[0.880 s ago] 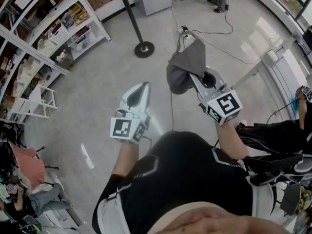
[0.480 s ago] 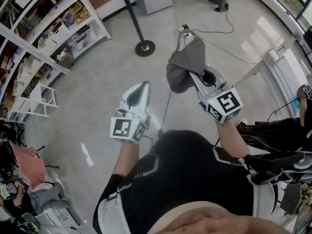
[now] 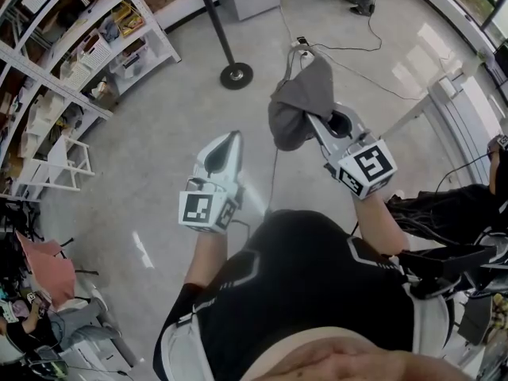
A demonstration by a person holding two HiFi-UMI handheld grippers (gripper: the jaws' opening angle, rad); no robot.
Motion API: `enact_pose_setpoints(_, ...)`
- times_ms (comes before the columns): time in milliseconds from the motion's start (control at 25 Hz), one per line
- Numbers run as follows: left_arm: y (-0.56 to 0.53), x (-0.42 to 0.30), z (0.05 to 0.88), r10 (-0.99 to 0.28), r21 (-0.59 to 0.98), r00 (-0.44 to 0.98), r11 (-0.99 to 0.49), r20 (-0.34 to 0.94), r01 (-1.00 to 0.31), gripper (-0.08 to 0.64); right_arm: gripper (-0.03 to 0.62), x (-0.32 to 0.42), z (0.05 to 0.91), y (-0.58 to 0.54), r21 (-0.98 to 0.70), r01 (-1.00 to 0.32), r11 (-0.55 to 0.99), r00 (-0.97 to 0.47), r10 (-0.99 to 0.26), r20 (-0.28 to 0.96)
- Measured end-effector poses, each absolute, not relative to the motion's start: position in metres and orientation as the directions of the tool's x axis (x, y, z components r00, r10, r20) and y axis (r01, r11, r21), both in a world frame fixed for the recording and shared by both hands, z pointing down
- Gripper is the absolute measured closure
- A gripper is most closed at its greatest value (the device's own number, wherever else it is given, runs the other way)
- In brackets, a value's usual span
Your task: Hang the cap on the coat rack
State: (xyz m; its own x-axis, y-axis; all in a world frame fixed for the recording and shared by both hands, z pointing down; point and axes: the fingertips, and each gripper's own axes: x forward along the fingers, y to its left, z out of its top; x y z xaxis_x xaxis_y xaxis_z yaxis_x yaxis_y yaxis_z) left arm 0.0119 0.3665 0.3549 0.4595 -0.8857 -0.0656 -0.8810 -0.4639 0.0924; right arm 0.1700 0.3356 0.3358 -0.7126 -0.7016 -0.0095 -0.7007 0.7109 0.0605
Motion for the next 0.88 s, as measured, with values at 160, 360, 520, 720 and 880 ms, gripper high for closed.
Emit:
enact_pose_setpoints(160,0.364,0.0,0.359,-0.883,0.103,0.464,-0.469,-0.066,-0.877,0.426,0.549,0.161,0.338,0.331,0.054,-0.714,0.698,-0.699,-0.715,0.003)
enact_pose_setpoints(360,0.362,-0.018,0.363,-0.88,0.099,0.469,-0.474,-0.07,-0.875,0.426,0.549,0.143,0.337,0.328,0.064,-0.723,0.688,-0.69,-0.724,-0.006)
enact_pose_setpoints(520,0.359,-0.035,0.369,-0.884,0.107,0.46,-0.466,-0.078,-0.878,0.426,0.549,0.129,0.339,0.325,0.073,-0.728,0.681,-0.684,-0.73,-0.009)
enact_pose_setpoints(720,0.351,-0.053,0.373,-0.893,0.113,0.442,-0.449,-0.083,-0.886,0.426,0.549,0.113,0.336,0.317,0.091,-0.725,0.683,-0.686,-0.727,-0.013)
enact_pose_setpoints(880,0.341,-0.064,0.372,-0.913,0.114,0.4,-0.406,-0.077,-0.907,0.426,0.549,0.105,0.334,0.304,0.088,-0.708,0.7,-0.704,-0.71,-0.016)
